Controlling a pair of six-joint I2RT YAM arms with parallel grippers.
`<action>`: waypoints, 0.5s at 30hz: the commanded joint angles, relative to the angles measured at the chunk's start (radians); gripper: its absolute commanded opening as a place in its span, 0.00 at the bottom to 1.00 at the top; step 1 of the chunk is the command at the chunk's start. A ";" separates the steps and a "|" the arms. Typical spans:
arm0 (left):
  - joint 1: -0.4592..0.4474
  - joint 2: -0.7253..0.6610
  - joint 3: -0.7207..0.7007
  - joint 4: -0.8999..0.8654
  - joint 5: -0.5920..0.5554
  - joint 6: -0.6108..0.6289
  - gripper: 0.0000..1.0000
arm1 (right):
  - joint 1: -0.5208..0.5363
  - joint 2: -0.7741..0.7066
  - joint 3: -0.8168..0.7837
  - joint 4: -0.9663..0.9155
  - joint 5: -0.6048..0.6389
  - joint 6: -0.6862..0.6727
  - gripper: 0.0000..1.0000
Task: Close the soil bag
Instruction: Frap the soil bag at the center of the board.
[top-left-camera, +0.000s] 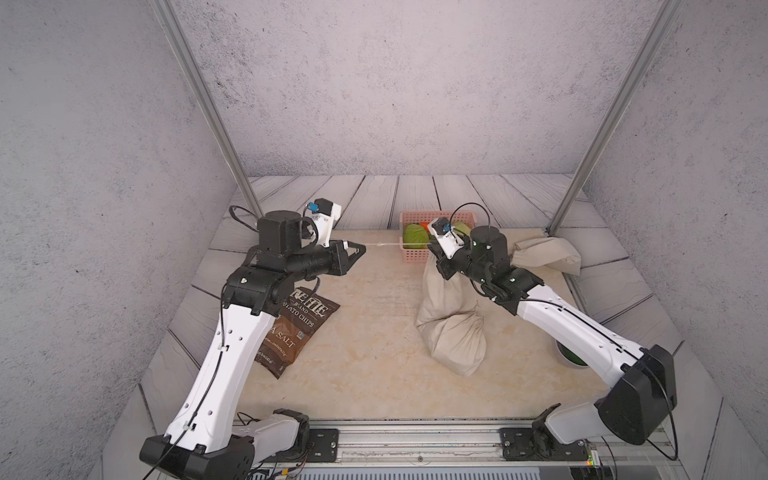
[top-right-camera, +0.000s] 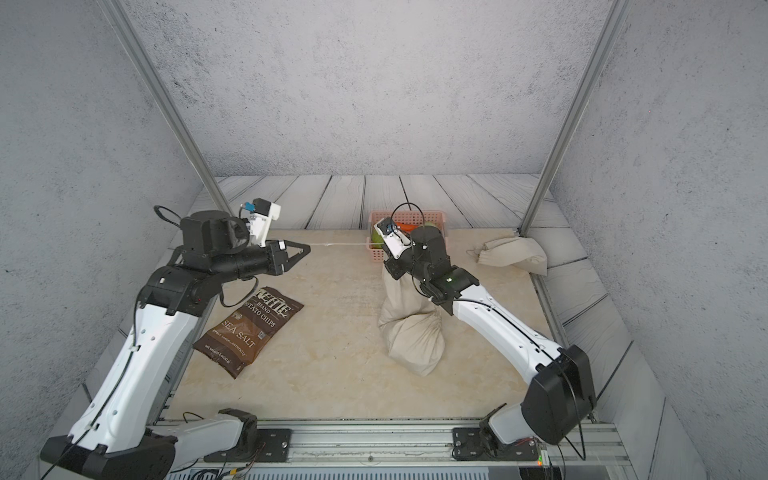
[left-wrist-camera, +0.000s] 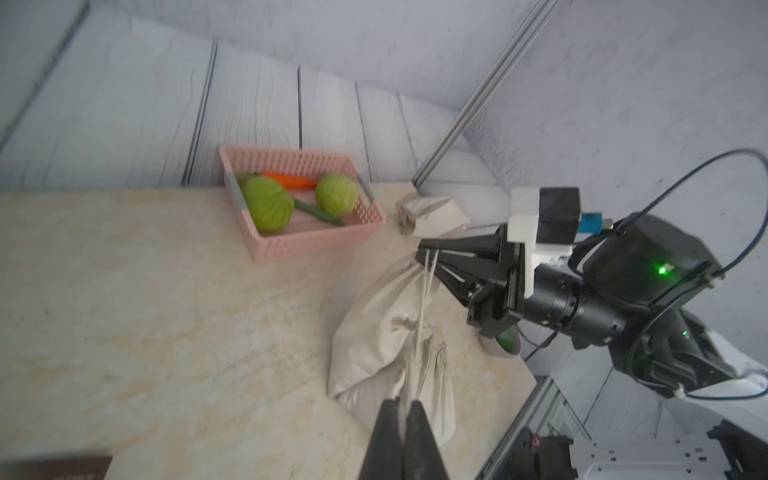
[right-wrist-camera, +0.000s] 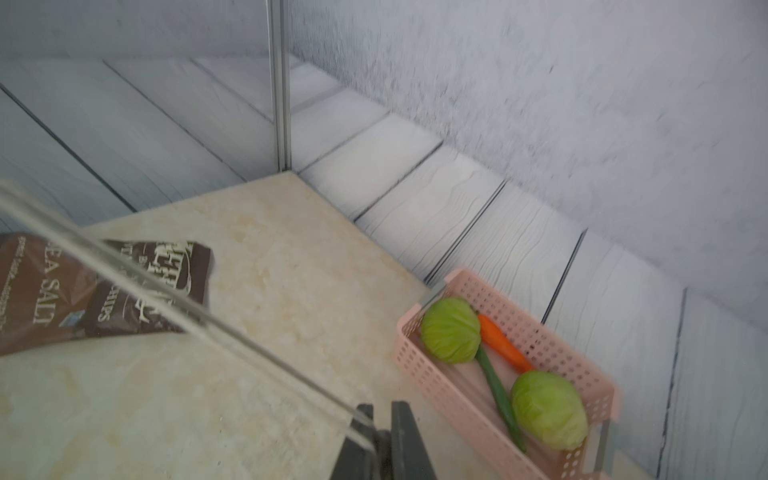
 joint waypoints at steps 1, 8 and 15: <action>0.010 -0.109 -0.156 0.190 -0.099 -0.017 0.00 | -0.137 -0.002 -0.088 -0.202 0.154 0.069 0.00; -0.125 -0.129 -0.452 0.389 -0.209 -0.003 0.00 | -0.119 -0.107 -0.109 -0.162 -0.066 0.079 0.00; -0.188 -0.076 -0.493 0.571 -0.201 0.065 0.58 | -0.107 -0.144 -0.104 -0.175 -0.166 0.103 0.00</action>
